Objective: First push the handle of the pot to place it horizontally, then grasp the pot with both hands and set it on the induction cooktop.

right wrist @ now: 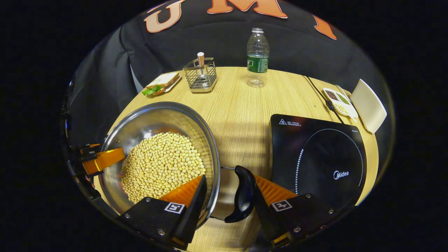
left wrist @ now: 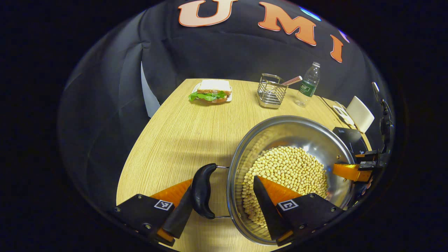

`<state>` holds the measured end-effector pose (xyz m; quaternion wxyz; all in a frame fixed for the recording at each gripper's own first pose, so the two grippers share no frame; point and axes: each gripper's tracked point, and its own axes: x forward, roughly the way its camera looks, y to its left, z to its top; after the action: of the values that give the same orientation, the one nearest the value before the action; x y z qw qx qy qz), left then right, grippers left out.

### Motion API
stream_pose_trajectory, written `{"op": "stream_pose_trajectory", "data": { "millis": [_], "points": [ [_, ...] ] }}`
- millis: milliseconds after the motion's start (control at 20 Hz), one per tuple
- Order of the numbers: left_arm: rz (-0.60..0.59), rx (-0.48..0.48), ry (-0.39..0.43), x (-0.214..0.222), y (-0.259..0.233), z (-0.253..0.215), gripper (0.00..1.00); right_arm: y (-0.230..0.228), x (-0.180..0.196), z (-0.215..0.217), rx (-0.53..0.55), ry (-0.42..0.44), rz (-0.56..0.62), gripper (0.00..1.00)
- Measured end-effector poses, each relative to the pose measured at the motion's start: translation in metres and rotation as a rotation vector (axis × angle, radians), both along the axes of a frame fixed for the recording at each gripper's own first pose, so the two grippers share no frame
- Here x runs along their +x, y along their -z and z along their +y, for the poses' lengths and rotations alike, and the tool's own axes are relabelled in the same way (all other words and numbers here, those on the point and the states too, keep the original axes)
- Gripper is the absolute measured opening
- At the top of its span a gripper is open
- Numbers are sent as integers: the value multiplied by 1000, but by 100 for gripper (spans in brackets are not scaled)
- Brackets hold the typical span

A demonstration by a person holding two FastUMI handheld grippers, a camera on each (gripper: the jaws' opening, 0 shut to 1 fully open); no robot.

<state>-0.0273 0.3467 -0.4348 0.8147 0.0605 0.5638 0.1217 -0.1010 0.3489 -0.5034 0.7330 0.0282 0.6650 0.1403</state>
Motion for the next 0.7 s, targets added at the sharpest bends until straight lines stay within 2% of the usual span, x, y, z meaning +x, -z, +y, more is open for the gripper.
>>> {"op": "stream_pose_trajectory", "data": {
  "millis": [150, 200, 450, 500, 550, 600, 700],
  "points": [
    [-3, 35, -22, -5, 6, 10, 83, 4, 1, -3, -15, -5, -13, 73],
    [-10, 26, -30, -6, 5, 9, 74, 4, 0, -2, -12, -3, -9, 73],
    [-76, 35, -52, -3, 5, 11, 63, 3, 0, 2, 25, 41, 0, 66],
    [-83, 46, -56, -3, 4, 11, 63, 4, 0, 2, 27, 41, -1, 65],
    [-92, 61, -55, -3, 1, 11, 63, 3, 1, 2, 29, 47, 0, 59],
    [-96, 73, -60, -3, 0, 12, 63, 3, 0, 3, 34, 53, 9, 62],
    [-103, 86, -63, -5, -3, 9, 63, 3, -1, 4, 35, 59, 25, 59]
  ]
}}
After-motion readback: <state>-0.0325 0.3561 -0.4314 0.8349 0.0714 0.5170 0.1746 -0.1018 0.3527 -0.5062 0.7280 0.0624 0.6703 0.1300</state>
